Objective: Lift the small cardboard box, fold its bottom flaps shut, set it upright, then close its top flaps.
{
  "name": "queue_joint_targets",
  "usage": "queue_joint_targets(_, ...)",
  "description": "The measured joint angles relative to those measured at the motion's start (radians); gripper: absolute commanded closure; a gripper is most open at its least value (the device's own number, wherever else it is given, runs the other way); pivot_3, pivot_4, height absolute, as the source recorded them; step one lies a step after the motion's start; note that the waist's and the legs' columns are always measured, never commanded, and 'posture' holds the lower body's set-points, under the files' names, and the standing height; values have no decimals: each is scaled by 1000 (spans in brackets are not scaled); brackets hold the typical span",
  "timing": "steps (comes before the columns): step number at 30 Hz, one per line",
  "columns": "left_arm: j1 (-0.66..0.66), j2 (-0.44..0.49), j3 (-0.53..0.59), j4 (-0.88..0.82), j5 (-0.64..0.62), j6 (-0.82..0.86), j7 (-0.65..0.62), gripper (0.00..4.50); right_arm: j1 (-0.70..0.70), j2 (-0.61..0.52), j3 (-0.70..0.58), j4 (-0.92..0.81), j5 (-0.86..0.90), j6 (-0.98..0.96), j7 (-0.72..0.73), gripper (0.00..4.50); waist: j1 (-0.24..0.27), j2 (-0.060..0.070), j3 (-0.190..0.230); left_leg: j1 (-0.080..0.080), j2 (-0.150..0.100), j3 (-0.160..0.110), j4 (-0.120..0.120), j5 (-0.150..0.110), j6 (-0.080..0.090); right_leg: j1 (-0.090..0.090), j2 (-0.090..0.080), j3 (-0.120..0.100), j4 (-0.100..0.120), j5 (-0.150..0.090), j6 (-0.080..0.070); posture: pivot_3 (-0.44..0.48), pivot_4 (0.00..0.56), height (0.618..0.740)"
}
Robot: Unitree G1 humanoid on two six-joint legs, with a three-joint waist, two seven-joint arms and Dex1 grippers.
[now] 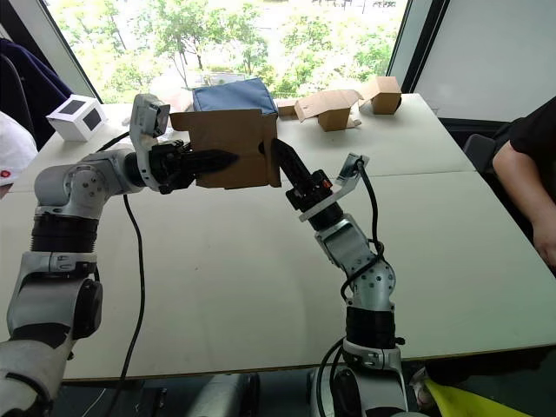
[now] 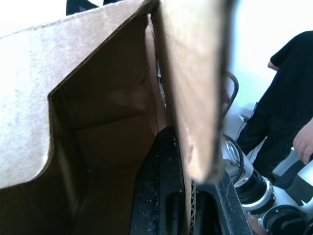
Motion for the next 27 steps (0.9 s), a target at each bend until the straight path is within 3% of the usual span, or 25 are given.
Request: queue_joint_targets(27,17,6,1,-7,18,-9,14,4500,-30,50,10,41,-31,-54,-34,3559,0,1,0,-1,0,0,0,1,-1,-2,0,0,1,0,0,0,150,740)
